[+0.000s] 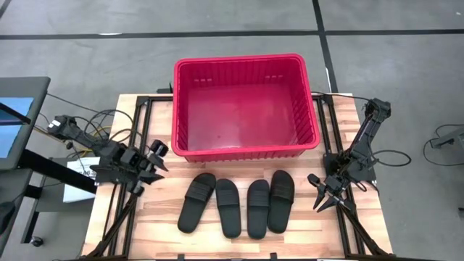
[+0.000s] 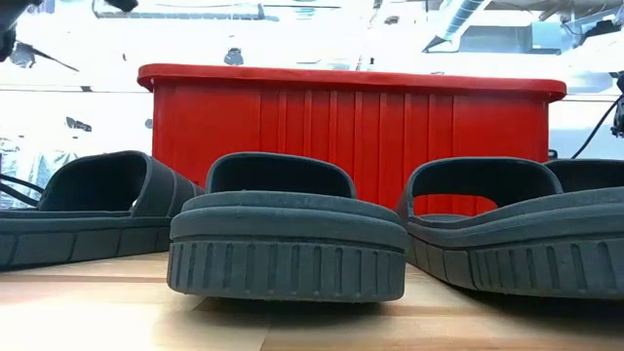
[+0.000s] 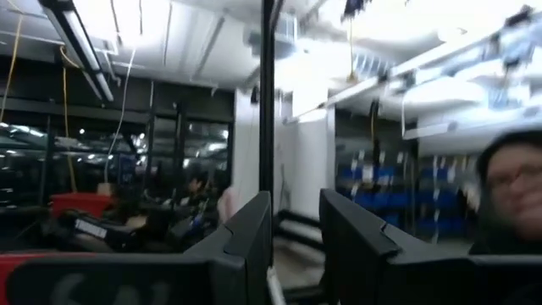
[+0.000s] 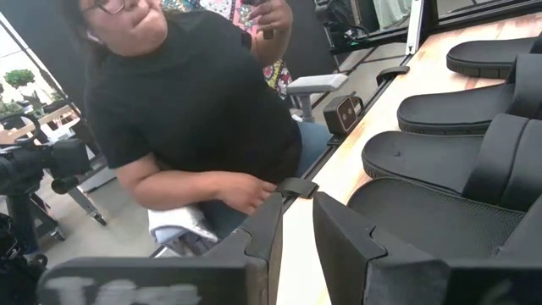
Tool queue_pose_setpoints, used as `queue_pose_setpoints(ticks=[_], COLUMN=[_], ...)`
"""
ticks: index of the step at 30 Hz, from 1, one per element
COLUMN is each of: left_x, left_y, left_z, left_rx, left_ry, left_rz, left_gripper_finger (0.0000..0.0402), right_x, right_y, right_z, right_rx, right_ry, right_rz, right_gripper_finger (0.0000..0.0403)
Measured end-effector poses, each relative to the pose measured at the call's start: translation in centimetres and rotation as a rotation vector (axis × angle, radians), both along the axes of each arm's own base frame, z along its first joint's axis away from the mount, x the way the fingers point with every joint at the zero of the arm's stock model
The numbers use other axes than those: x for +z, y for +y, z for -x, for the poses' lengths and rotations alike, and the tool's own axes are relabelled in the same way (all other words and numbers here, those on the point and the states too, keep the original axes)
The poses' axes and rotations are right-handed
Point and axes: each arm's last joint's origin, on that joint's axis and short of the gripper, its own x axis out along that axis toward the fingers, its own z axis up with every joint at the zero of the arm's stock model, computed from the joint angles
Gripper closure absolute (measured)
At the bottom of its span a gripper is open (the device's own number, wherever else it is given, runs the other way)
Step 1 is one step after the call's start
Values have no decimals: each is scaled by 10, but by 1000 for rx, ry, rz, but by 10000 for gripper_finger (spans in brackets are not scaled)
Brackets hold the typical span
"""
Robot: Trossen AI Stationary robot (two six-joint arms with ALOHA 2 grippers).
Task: Pick and place slides into bin
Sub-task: Put the black slides into the red bin
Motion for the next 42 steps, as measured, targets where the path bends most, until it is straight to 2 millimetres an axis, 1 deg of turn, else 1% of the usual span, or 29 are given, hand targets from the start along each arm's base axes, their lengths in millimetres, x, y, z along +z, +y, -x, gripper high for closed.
queue_pose_setpoints(ticks=[4, 7, 11, 14, 19, 22, 26, 30, 34, 38, 42], left_x=[9, 20, 34, 47, 53, 48, 35, 20, 12, 6, -3], left_y=[-10, -16, -22, -23, -27, -30, -36, -43, -49, -53, -59], left_z=[-21, -35, -49, -53, -59, -62, -67, -69, -71, -73, -77], left_rx=[36, 54, 72, 69, 26, -19, -69, -104, -169, -149, -98], left_ry=[73, 155, 390, 558, 828, 928, 1047, 1179, 1249, 1296, 1329], left_rz=[-121, -226, -320, -315, -216, -196, -182, -208, -206, -178, -201], left_gripper_finger=[308, 308, 308, 308, 308, 308, 308, 308, 308, 308, 308], right_x=[0, 0, 0, 0, 0, 0, 0, 0, 0, 0, 0], right_y=[0, 0, 0, 0, 0, 0, 0, 0, 0, 0, 0], right_z=[0, 0, 0, 0, 0, 0, 0, 0, 0, 0, 0], right_rx=[0, 0, 0, 0, 0, 0, 0, 0, 0, 0, 0], right_ry=[0, 0, 0, 0, 0, 0, 0, 0, 0, 0, 0], right_rz=[0, 0, 0, 0, 0, 0, 0, 0, 0, 0, 0], right_gripper_finger=[342, 342, 342, 342, 342, 342, 342, 342, 342, 342, 342])
